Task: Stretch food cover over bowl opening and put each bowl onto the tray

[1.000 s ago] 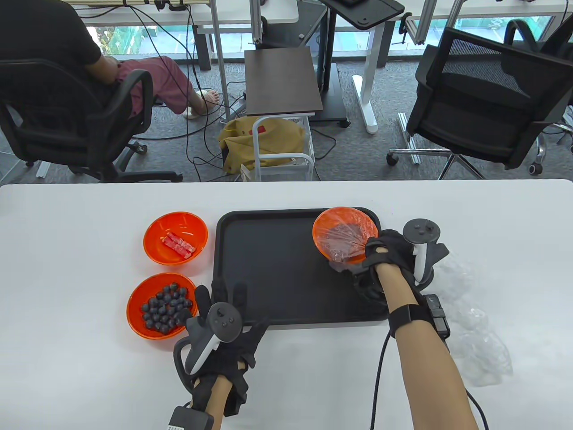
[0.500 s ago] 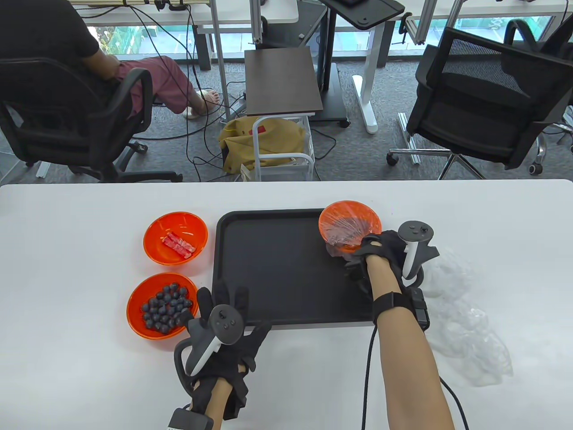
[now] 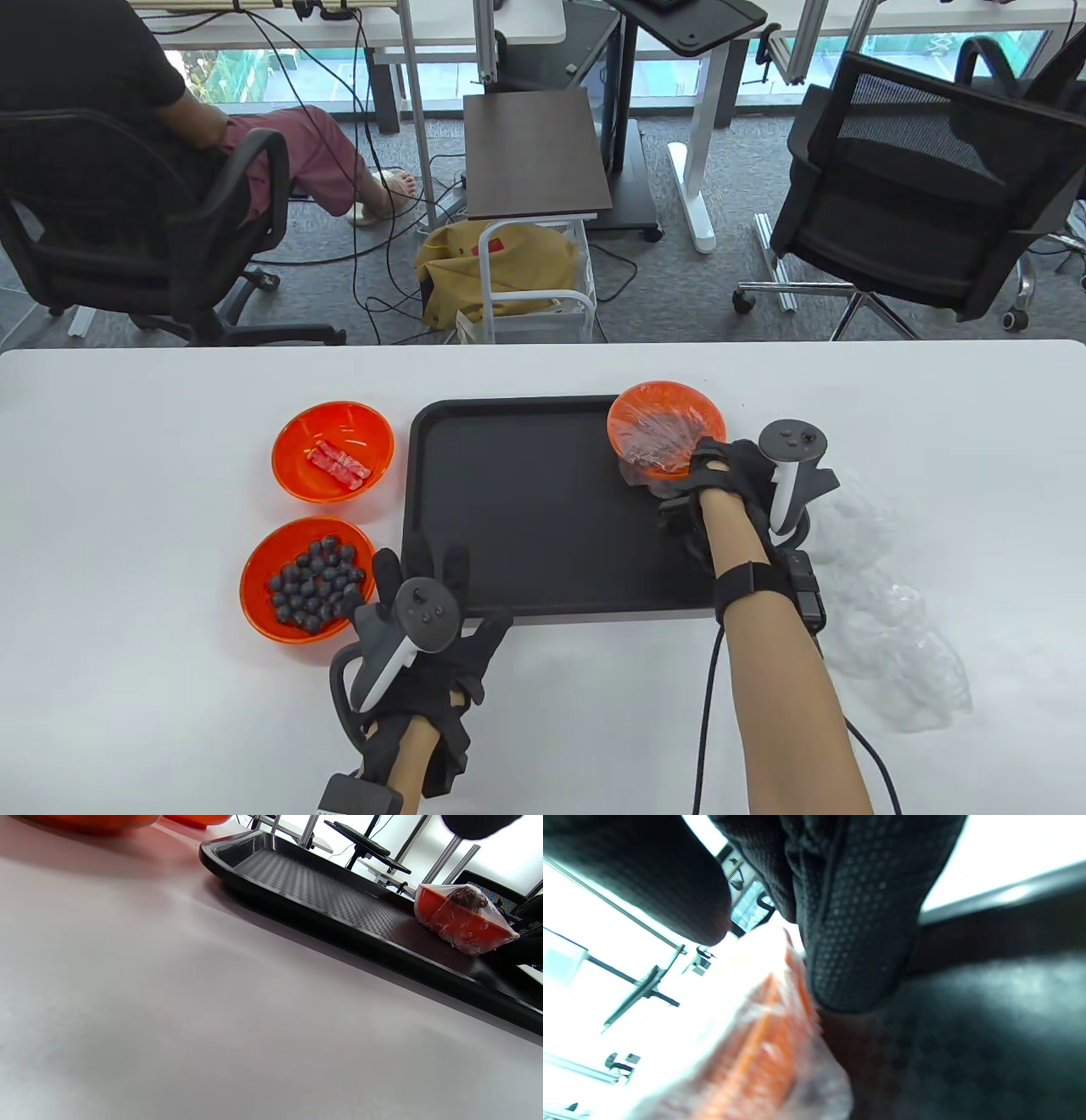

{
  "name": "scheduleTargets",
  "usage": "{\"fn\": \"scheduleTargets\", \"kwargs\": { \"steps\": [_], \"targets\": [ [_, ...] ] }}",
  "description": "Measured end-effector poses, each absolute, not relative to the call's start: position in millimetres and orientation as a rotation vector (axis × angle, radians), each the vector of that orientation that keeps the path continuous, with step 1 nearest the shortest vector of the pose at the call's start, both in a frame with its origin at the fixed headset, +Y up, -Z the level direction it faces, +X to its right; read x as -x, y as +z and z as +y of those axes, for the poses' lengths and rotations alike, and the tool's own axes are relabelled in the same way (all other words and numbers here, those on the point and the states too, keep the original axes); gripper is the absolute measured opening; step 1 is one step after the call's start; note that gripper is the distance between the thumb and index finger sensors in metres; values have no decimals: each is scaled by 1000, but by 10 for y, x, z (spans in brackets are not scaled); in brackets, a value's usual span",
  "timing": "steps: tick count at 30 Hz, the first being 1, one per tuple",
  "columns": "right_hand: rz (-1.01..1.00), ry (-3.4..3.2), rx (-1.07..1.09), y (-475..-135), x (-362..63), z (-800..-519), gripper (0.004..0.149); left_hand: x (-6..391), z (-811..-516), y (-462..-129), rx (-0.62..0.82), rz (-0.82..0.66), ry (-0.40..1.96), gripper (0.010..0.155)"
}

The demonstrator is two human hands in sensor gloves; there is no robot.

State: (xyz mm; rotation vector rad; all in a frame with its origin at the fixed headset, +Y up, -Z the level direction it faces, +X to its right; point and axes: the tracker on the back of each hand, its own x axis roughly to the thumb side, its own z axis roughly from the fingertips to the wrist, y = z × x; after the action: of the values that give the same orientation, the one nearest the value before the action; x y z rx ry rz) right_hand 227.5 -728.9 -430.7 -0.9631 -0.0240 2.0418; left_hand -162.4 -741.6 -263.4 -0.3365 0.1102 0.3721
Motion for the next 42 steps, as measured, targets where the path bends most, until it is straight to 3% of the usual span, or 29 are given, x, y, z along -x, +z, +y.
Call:
{"fn": "scheduleTargets", "kwargs": {
  "steps": [6, 13, 18, 25, 31, 42],
  "targets": [
    [-117, 2105, 743, -4088, -2229, -6850, 76, 1635, -7402, -2634, 327, 111, 384, 89],
    [-214, 2521, 161, -3553, -1852, -6513, 84, 1552, -7371, -2645, 326, 86, 366, 89],
    [-186, 2702, -161, -3094, -1612, -6664, 87, 1478, -7373, -2659, 339, 72, 345, 89],
    [-118, 2925, -404, -2717, -1491, -7016, 91, 1399, -7414, -2685, 360, 53, 304, 89],
    [-62, 2988, -462, -2591, -1512, -7226, 94, 1358, -7450, -2696, 374, 49, 275, 89],
    [-9, 2963, -469, -2557, -1539, -7263, 94, 1390, -7407, -2720, 393, 23, 232, 99]
  ]
}}
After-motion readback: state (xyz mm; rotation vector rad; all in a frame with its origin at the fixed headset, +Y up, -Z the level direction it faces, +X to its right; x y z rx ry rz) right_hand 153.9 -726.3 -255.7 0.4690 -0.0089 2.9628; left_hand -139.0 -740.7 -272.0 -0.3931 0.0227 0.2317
